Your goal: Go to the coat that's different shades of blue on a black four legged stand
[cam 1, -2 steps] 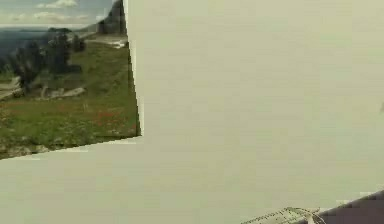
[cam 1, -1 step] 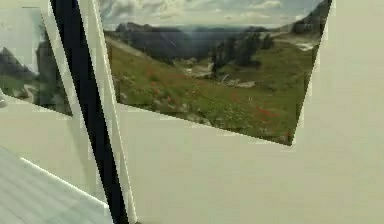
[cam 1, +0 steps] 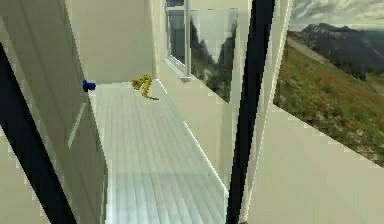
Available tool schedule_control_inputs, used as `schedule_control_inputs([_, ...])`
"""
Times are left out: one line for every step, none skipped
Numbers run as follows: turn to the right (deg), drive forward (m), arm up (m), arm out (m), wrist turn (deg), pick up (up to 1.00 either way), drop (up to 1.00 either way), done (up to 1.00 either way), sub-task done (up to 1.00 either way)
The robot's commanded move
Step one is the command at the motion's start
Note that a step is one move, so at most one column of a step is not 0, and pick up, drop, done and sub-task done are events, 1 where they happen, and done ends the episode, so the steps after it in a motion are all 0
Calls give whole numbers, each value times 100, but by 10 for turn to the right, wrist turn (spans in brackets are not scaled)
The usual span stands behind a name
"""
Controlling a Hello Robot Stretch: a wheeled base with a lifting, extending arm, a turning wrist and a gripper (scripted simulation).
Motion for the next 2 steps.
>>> schedule_control_inputs([-60,0,0,0,0,0,0,0,0])
schedule_control_inputs([0,100,0,0,0,0,0,0,0])
